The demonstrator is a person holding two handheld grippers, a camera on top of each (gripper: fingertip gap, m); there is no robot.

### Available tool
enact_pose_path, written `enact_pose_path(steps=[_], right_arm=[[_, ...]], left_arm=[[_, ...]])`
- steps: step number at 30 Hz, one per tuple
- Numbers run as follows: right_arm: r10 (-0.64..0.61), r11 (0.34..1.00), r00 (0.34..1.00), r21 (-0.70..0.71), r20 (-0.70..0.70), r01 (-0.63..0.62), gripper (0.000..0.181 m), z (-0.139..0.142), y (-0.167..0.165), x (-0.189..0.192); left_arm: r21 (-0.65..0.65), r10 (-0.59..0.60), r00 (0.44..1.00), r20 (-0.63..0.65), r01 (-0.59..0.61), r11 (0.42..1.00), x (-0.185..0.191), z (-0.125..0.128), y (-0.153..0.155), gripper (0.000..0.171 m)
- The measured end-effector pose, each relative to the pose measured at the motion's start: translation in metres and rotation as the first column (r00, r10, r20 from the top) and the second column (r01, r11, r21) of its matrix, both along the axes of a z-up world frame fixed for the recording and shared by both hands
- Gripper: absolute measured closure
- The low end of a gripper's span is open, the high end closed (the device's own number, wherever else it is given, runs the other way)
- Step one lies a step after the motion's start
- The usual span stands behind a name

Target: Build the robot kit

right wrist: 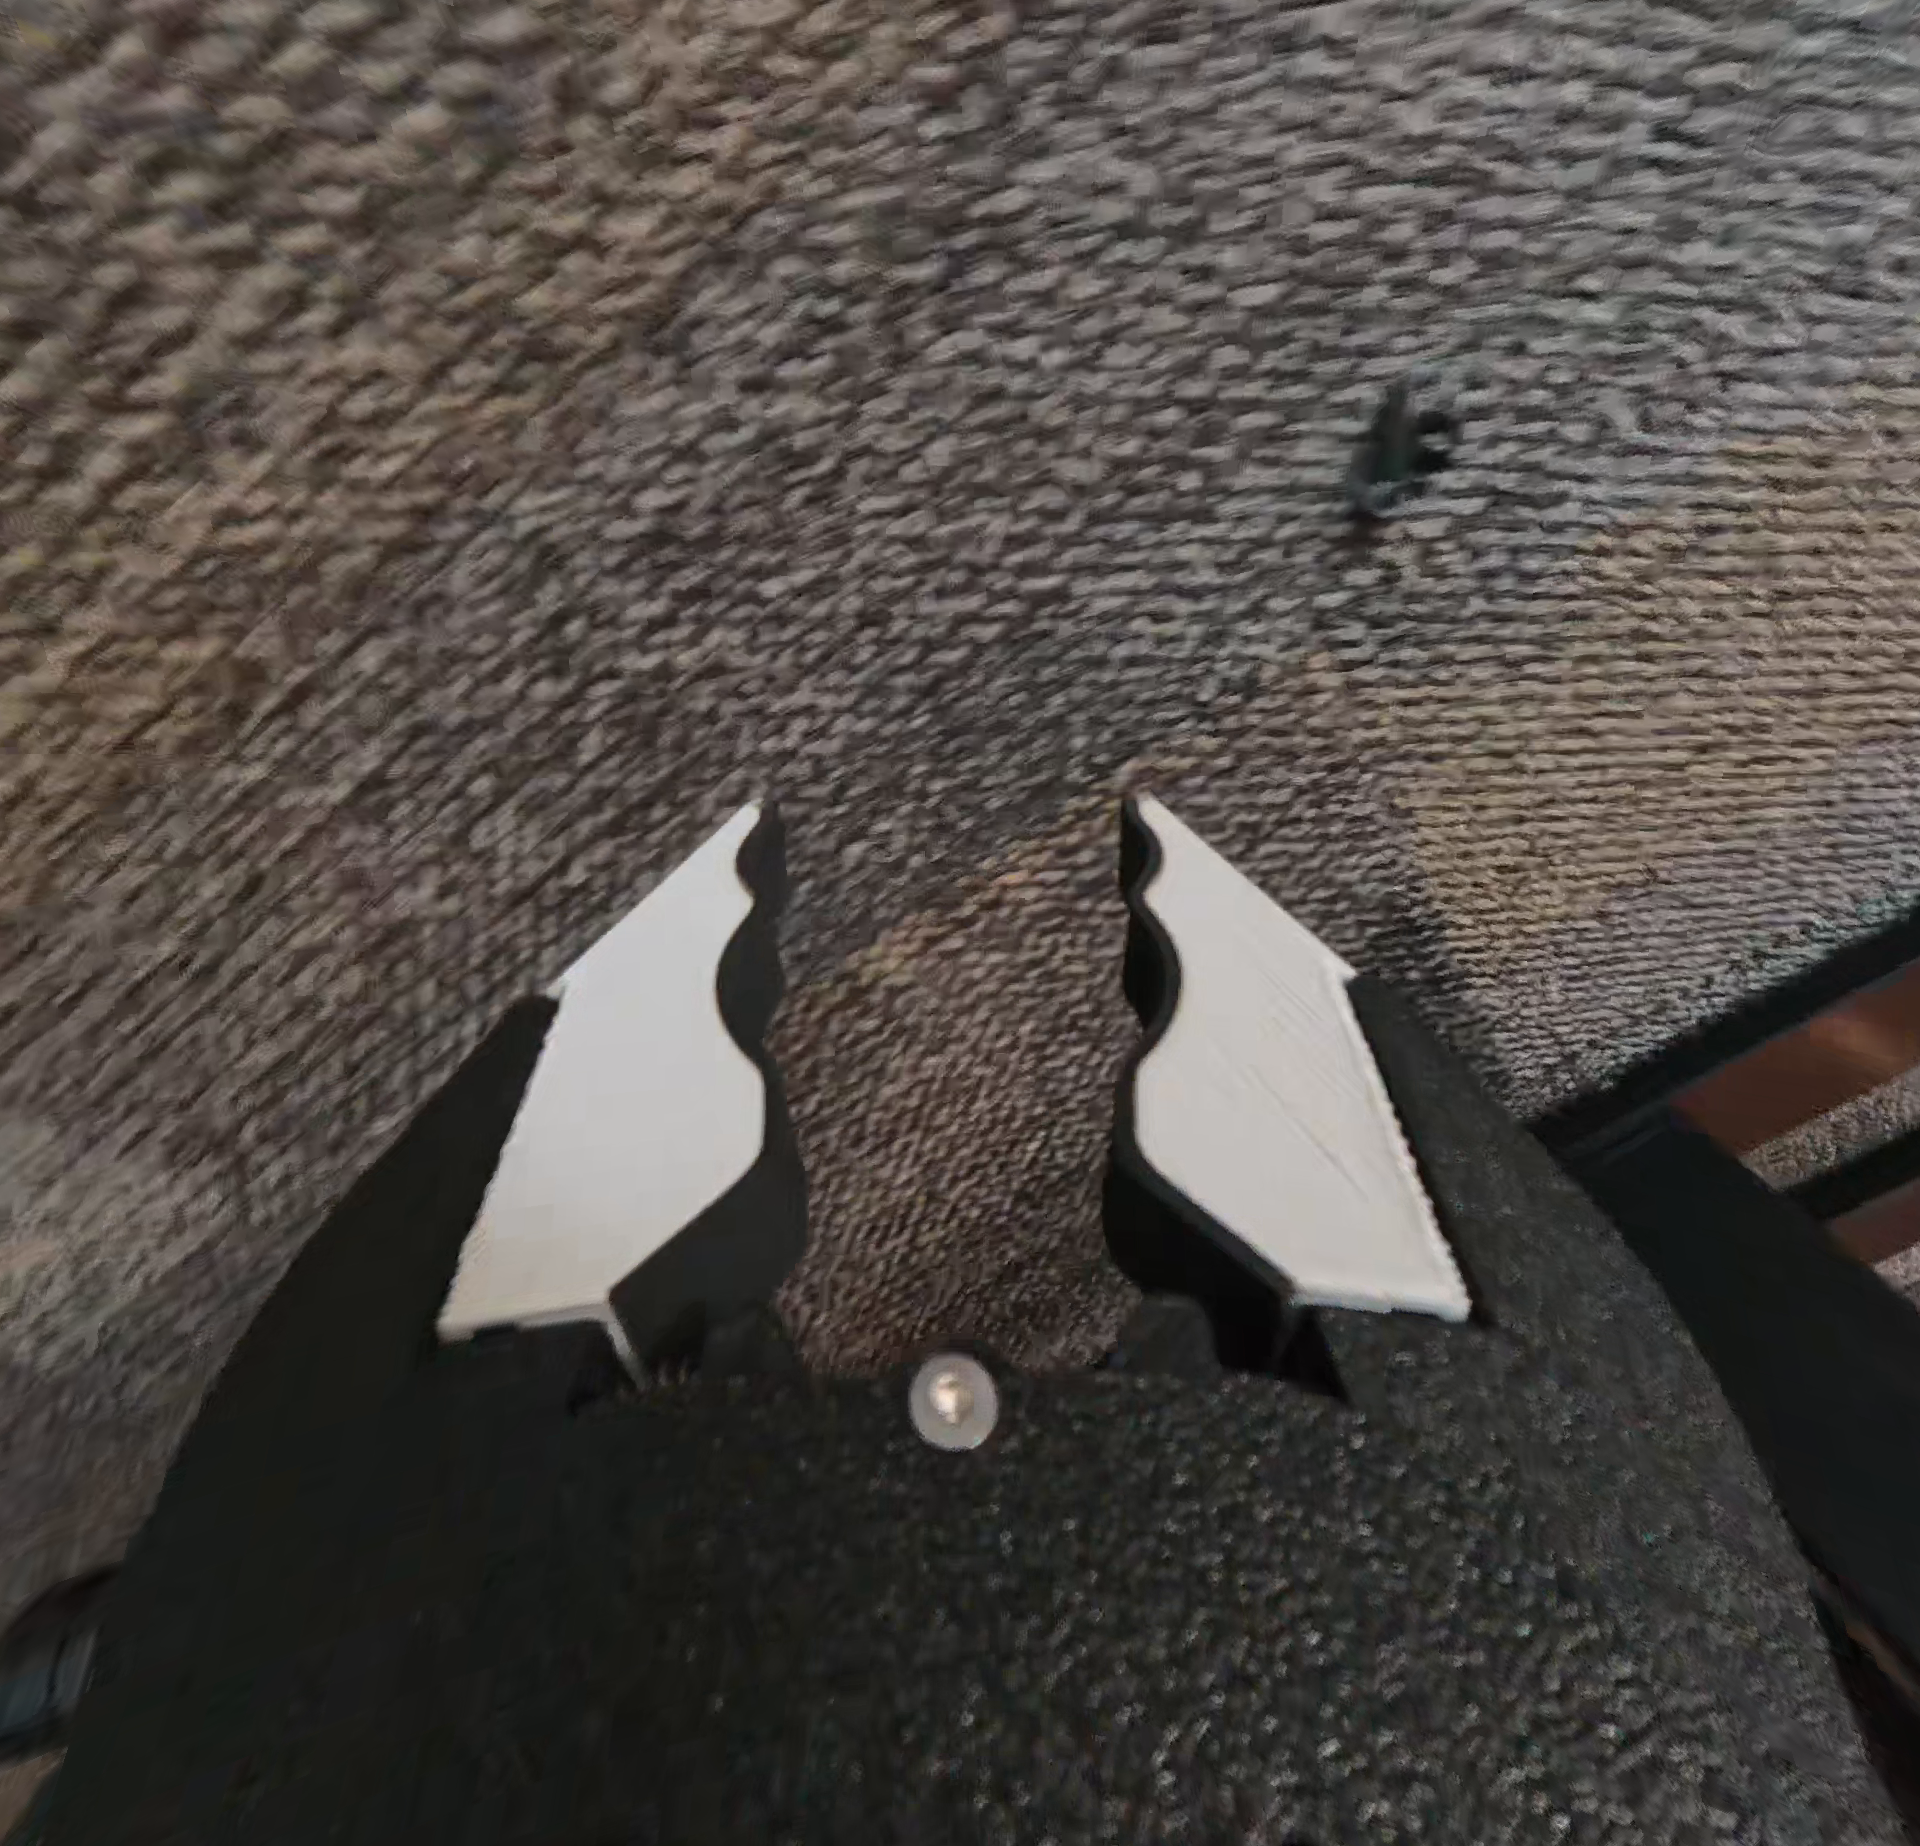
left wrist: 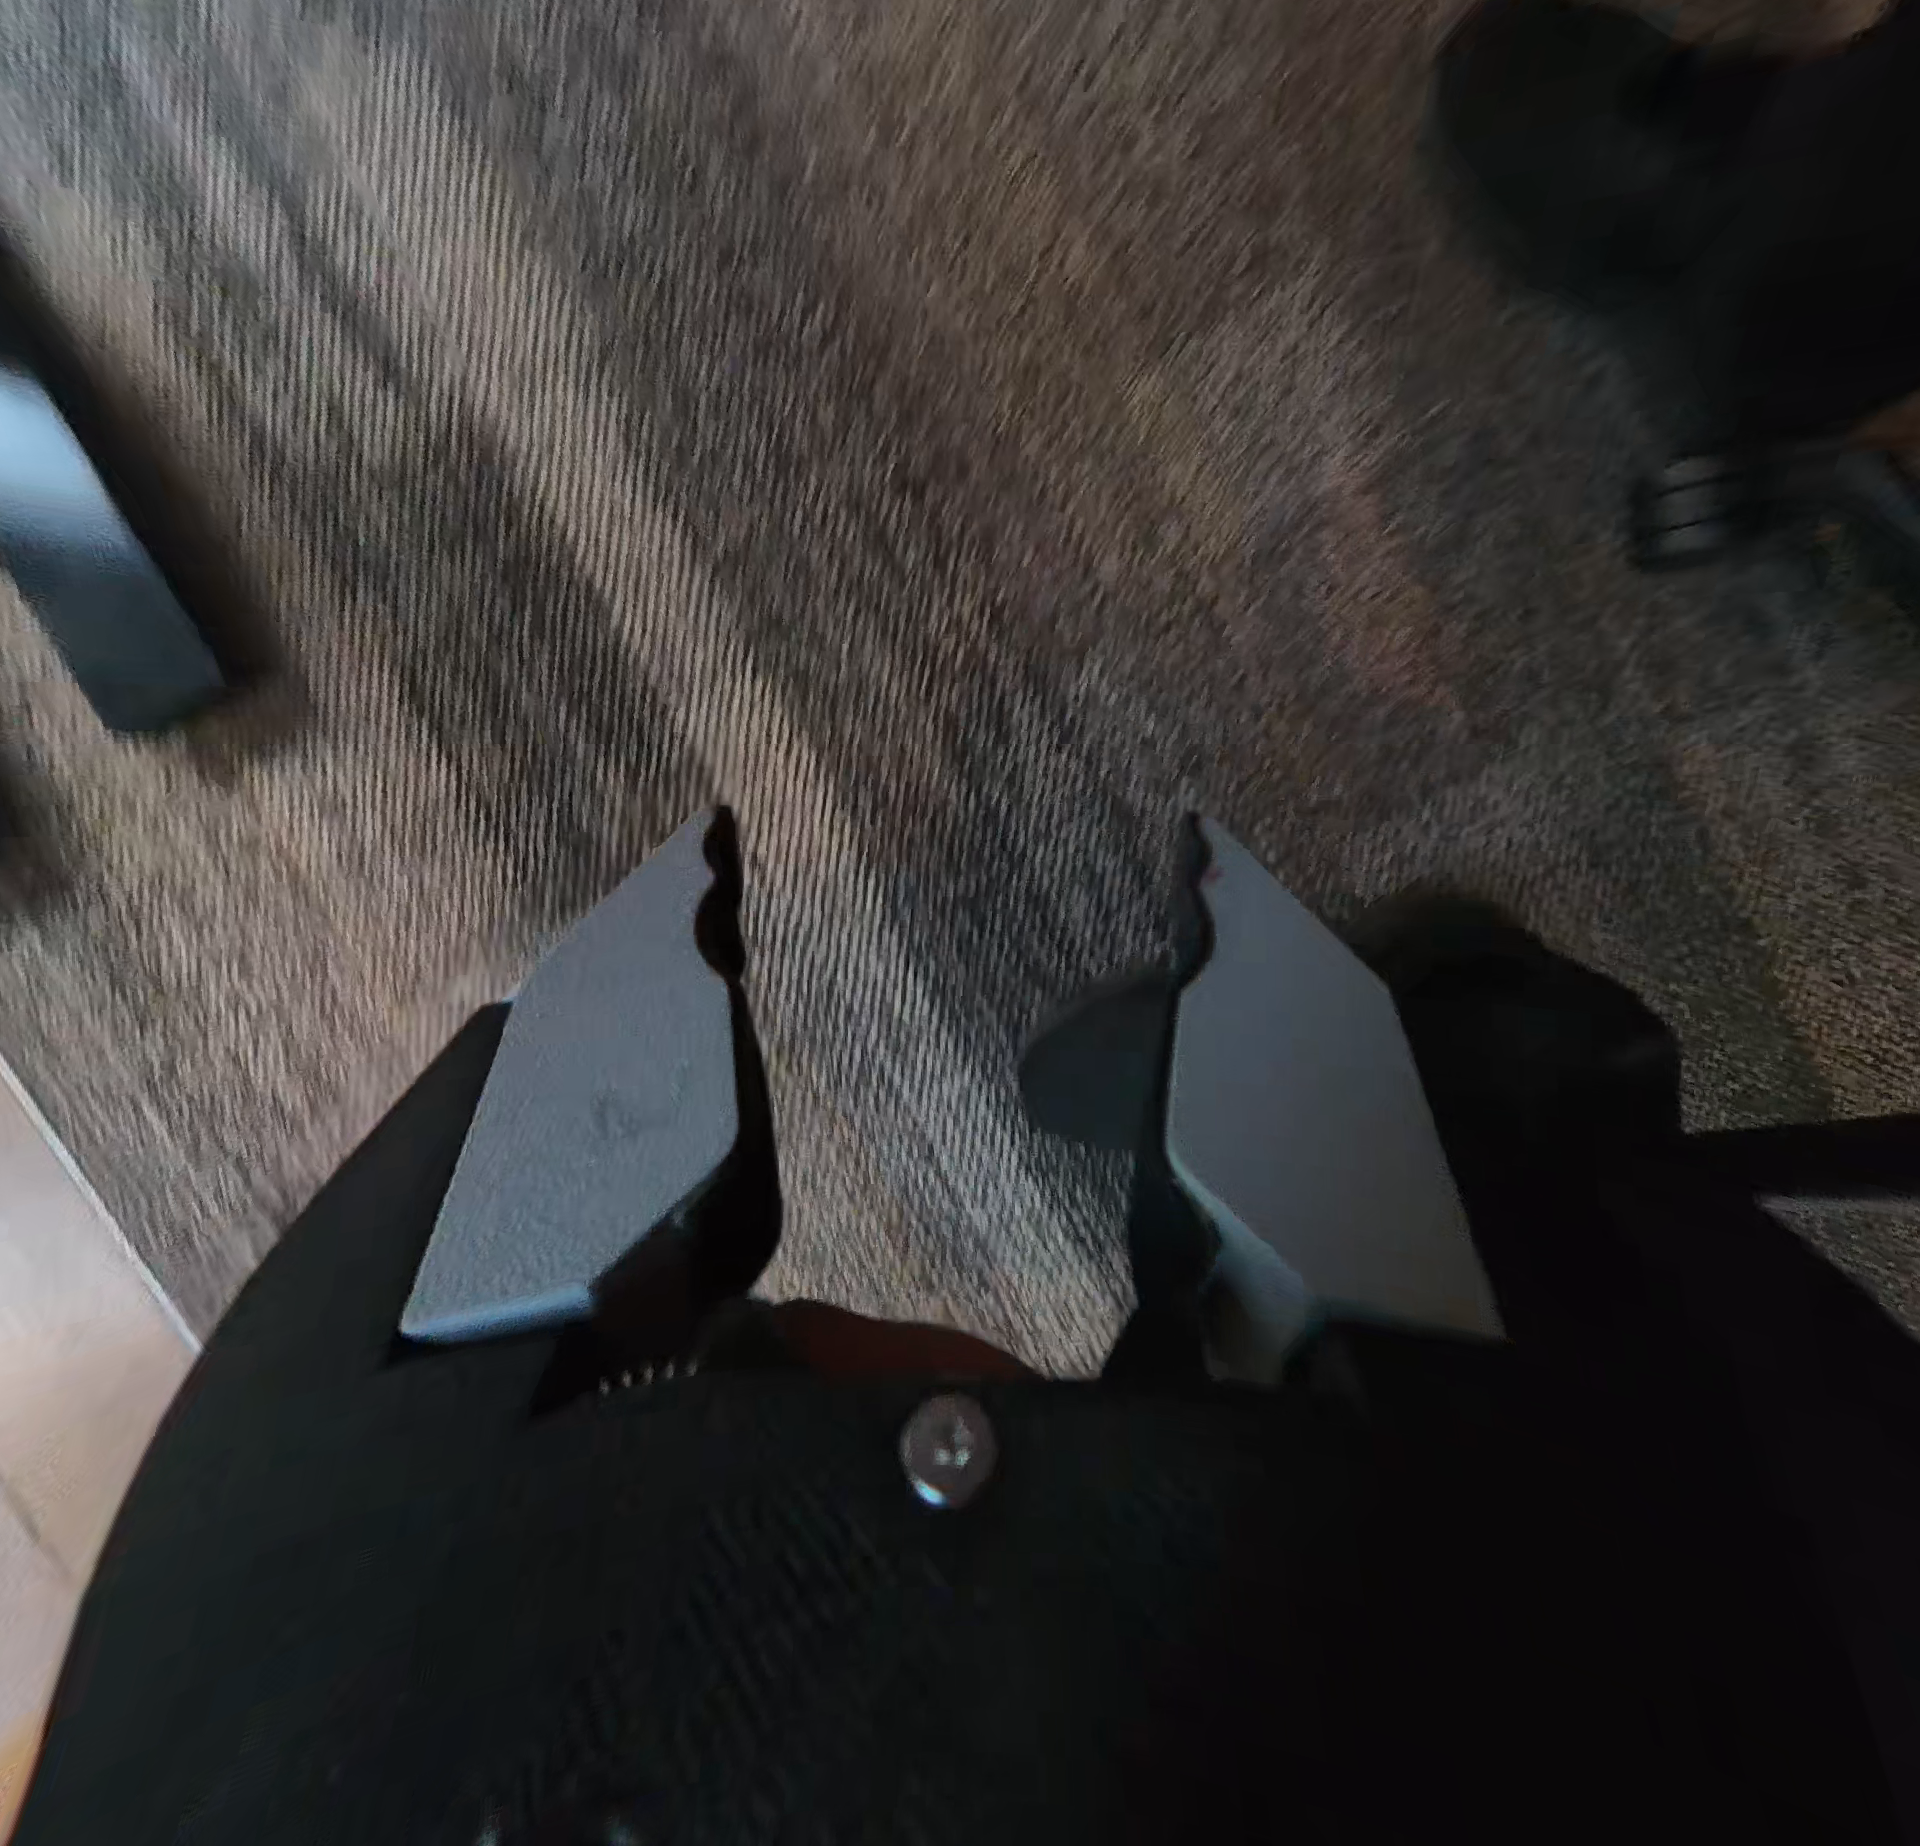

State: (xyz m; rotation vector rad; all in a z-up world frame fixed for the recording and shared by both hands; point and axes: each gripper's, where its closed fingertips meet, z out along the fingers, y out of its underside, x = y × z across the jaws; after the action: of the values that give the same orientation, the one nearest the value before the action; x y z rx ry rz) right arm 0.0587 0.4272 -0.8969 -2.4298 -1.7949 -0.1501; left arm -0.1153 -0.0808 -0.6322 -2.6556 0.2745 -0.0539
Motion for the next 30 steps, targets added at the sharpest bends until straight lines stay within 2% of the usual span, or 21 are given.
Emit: enact_pose_path(steps=[2,5,8,10,14,17,19,25,27,30], right_arm=[[-0.055,0.998,0.997,0.036,-0.045,0.057,0.122,-0.006,0.026,-0.008],[-0.076,0.995,0.989,0.058,-0.125,0.084,0.129,-0.014,0.054,-0.033],[-0.026,0.993,0.997,0.117,-0.075,0.035,0.129,-0.024,0.075,-0.033],[0.003,0.988,0.999,0.152,-0.048,0.005,0.131,-0.026,0.090,-0.031],[0.026,0.985,0.999,0.171,-0.027,-0.021,0.145,-0.027,0.122,-0.023],[0.107,0.980,0.993,0.164,0.043,-0.113,0.146,-0.034,0.129,-0.013],[0.118,0.980,0.991,0.156,0.070,-0.127,0.146,-0.040,0.133,-0.008],[0.057,0.990,0.997,0.128,0.044,-0.062,0.148,-0.066,0.135,-0.009],[0.040,0.990,0.999,0.137,0.027,-0.043,0.161,-0.070,0.138,-0.011],[-0.041,0.995,0.999,0.090,-0.016,0.042,0.170,-0.078,0.134,-0.015]], left_arm=[[-0.045,0.106,0.994,0.008,-0.105,0.993,-0.023,-0.011,-0.022,0.094],[-0.048,0.199,0.977,-0.072,-0.202,0.978,-0.063,-0.004,-0.027,0.097],[-0.104,0.291,0.948,-0.130,-0.305,0.946,-0.093,-0.010,-0.035,0.107],[-0.128,0.342,0.934,-0.103,-0.354,0.926,-0.096,-0.017,-0.042,0.100],[-0.105,0.316,0.935,-0.160,-0.334,0.937,-0.108,-0.031,-0.047,0.102],[-0.128,0.297,0.944,-0.141,-0.315,0.940,-0.111,-0.045,-0.047,0.101],[-0.147,0.307,0.945,-0.116,-0.322,0.935,-0.112,-0.051,-0.051,0.101],[-0.155,0.289,0.941,-0.178,-0.317,0.936,-0.125,-0.047,-0.065,0.101],[-0.145,0.297,0.937,-0.184,-0.325,0.935,-0.131,-0.042,-0.063,0.101],[-0.130,0.313,0.931,-0.186,-0.339,0.932,-0.137,-0.038,-0.063,0.101]])
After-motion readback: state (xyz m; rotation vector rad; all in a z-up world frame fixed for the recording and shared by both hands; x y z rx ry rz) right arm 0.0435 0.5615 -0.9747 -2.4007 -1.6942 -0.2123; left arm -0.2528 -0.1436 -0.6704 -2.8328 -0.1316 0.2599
